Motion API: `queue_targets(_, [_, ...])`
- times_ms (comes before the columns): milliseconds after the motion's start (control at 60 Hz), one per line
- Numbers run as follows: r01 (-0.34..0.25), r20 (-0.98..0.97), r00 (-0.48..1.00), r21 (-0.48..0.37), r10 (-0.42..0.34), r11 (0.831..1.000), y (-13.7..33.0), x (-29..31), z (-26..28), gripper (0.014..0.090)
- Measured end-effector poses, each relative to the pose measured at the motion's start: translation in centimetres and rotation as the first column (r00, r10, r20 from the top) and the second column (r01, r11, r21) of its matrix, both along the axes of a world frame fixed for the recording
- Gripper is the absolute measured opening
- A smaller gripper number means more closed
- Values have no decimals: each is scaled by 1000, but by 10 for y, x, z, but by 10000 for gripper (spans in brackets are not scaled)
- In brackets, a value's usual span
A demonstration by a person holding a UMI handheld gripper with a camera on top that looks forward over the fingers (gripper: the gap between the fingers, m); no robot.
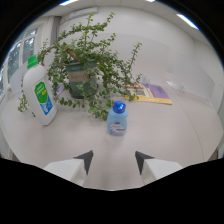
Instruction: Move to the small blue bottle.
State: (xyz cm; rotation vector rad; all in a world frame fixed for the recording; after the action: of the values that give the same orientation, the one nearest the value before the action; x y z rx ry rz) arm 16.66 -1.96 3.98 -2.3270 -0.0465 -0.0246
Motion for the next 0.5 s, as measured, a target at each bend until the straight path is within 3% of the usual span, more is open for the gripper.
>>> queue_targets(250, [-3,15,1000,25,2,1000,40,10,-13,835])
queue_targets(500, [-14,-3,1000,30,14,999,50,6,-13,836])
